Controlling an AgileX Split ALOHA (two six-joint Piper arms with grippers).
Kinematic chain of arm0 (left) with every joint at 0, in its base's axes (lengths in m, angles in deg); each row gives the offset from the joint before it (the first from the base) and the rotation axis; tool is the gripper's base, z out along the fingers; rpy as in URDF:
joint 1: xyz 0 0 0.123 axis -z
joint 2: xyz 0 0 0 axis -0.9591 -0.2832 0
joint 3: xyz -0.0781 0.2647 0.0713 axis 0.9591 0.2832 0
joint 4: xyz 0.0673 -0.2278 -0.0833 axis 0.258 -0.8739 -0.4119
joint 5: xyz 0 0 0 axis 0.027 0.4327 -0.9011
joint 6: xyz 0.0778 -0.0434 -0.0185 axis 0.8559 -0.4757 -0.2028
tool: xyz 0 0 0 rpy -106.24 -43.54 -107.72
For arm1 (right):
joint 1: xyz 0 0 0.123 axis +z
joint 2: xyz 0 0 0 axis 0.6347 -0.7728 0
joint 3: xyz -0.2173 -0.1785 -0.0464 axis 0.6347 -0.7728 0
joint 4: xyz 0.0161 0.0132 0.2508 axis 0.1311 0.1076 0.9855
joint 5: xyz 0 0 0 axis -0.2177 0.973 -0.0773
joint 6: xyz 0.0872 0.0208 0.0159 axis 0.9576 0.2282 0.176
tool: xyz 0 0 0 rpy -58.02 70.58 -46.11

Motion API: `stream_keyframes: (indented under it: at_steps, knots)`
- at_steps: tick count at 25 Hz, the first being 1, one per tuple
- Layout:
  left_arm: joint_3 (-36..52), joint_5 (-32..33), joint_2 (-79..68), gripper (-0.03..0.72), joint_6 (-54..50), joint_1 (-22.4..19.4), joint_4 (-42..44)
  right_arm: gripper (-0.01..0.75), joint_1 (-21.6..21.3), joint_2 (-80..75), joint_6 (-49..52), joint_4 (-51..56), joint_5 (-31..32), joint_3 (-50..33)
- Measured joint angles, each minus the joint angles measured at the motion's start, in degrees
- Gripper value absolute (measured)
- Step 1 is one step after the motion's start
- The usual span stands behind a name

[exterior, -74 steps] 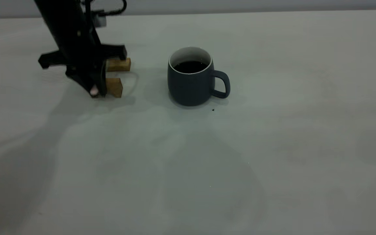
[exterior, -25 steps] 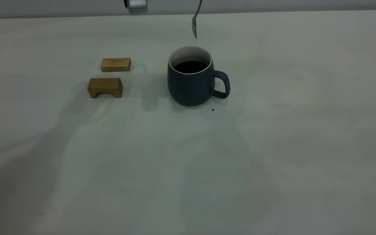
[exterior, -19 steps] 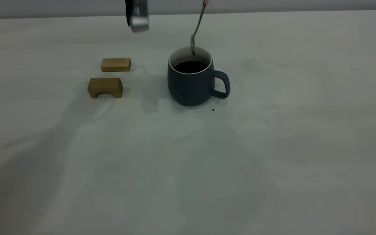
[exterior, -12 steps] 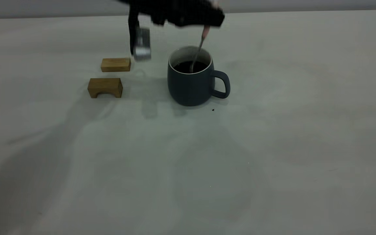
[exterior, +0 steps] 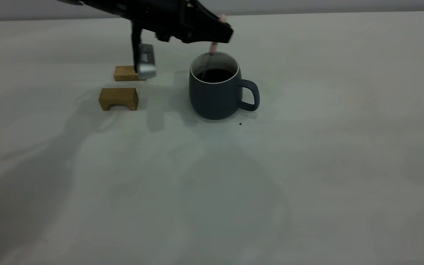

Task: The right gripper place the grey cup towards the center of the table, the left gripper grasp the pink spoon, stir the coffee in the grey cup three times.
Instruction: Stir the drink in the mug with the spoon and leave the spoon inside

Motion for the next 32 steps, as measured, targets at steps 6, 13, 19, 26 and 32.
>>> stream_keyframes:
  at_steps: [6, 13, 19, 26, 32]
  knots:
    - [-2.03, -3.32, -2.41, 0.156, 4.64, 1.07, -6.04, 0.543, 0.0, 0.0, 0.0, 0.0, 0.0, 0.0]
    - [-3.3, -0.47, -5.44, 0.156, 15.09, 4.02, -13.24, 0.543, 0.0, 0.0, 0.0, 0.0, 0.0, 0.0]
    - [-3.3, 5.97, -5.45, 0.156, 10.33, 3.39, -8.04, 0.543, 0.0, 0.0, 0.0, 0.0, 0.0, 0.0]
    - [-3.3, 7.8, -5.49, 0.156, 2.41, -0.73, -1.6, 0.543, 0.0, 0.0, 0.0, 0.0, 0.0, 0.0]
    - [-3.3, 3.33, -5.44, 0.156, 5.09, -0.6, -5.02, 0.543, 0.0, 0.0, 0.0, 0.0, 0.0, 0.0]
